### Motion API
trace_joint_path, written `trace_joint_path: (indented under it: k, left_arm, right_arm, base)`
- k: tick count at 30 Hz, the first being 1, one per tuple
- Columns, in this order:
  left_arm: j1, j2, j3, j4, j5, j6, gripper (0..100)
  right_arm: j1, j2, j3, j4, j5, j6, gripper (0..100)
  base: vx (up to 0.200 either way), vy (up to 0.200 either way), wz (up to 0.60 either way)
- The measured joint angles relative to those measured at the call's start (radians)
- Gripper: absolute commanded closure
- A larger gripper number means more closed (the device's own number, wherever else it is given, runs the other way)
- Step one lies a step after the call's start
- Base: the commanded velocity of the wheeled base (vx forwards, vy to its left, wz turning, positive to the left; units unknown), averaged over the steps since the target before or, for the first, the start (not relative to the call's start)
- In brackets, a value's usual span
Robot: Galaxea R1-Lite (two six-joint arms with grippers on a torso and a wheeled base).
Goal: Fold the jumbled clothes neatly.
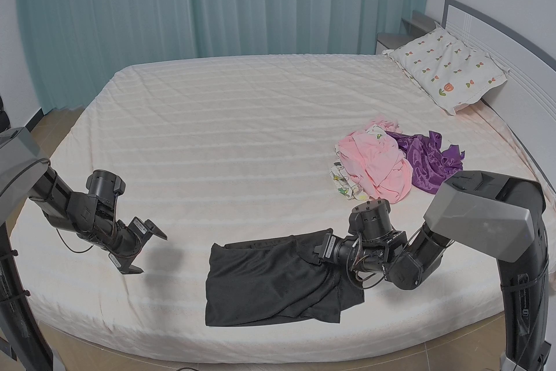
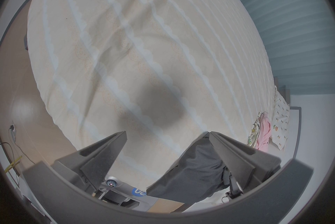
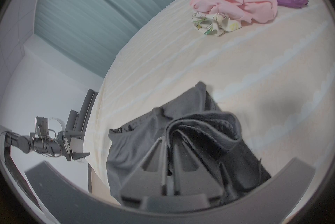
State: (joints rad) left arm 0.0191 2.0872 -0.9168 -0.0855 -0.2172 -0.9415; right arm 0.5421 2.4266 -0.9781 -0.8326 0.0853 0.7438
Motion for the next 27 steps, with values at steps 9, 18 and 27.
trace_joint_path:
  k: [9, 18, 27]
  left_arm:
    - [0.0, 0.003, 0.0, 0.0, 0.001, 0.0, 0]
    - [-0.001, 0.015, -0.001, 0.0, 0.001, 0.0, 0]
    - [-0.001, 0.024, -0.002, 0.0, 0.002, 0.0, 0]
  right_arm:
    - [-0.102, 0.034, -0.083, 0.007, 0.001, 0.003, 100]
    - [-0.134, 0.076, -0.122, -0.004, 0.005, 0.009, 0]
    - [-0.149, 0.029, -0.037, -0.067, 0.017, 0.007, 0]
  base:
    - [0.0, 0.0, 0.0]
    - [0.0, 0.0, 0.0]
    - [0.0, 0.0, 0.0]
